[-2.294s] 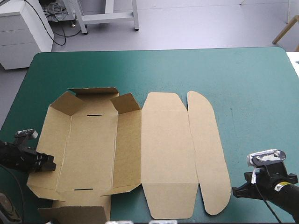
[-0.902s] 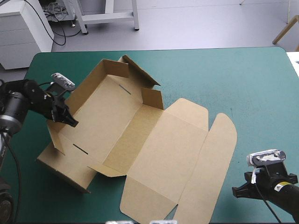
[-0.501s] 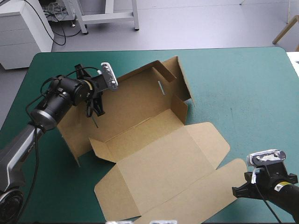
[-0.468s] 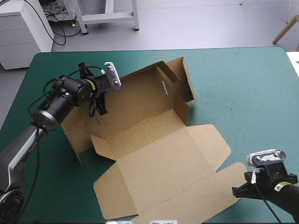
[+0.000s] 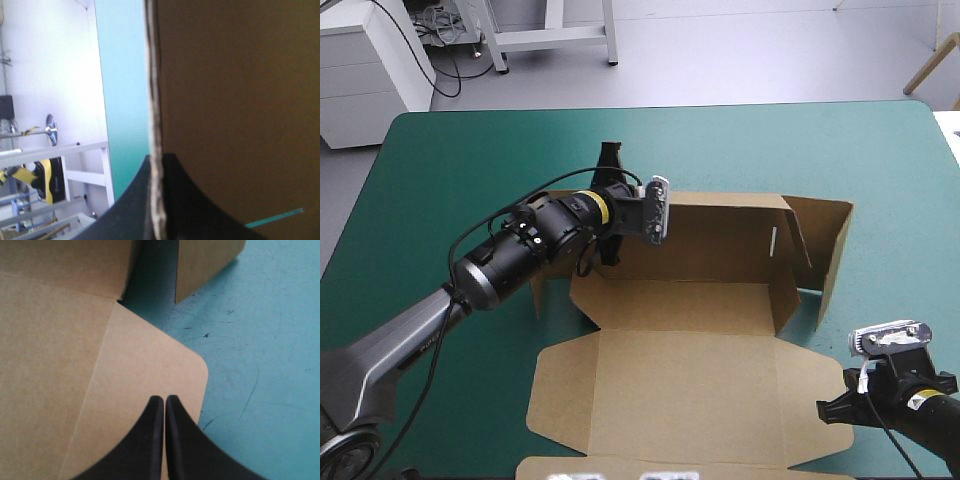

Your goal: Fold the box

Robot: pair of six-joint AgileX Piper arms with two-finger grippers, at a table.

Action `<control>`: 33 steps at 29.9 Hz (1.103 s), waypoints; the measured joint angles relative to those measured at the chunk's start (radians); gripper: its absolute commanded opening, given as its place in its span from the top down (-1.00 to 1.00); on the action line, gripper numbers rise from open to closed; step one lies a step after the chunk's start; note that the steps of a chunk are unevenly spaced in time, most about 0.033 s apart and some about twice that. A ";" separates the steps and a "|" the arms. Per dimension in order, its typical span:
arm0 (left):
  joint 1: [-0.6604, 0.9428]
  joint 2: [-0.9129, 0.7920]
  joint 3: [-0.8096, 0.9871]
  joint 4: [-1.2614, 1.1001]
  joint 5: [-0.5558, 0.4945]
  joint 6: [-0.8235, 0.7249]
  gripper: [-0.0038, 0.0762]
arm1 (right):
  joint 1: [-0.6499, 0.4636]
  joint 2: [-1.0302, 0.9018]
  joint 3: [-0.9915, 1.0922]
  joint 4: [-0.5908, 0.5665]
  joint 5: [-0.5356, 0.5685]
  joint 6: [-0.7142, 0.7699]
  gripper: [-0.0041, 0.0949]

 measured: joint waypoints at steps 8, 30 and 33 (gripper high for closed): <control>-0.112 0.002 0.006 0.262 0.012 -0.254 0.93 | 0.000 0.000 0.000 0.000 0.000 0.000 0.93; -0.362 0.002 0.314 1.187 0.351 -1.277 0.93 | 0.000 0.000 0.000 0.000 0.000 0.000 0.89; -0.362 0.002 0.334 1.206 0.360 -1.285 0.93 | 0.000 0.000 0.000 0.000 0.000 0.000 0.76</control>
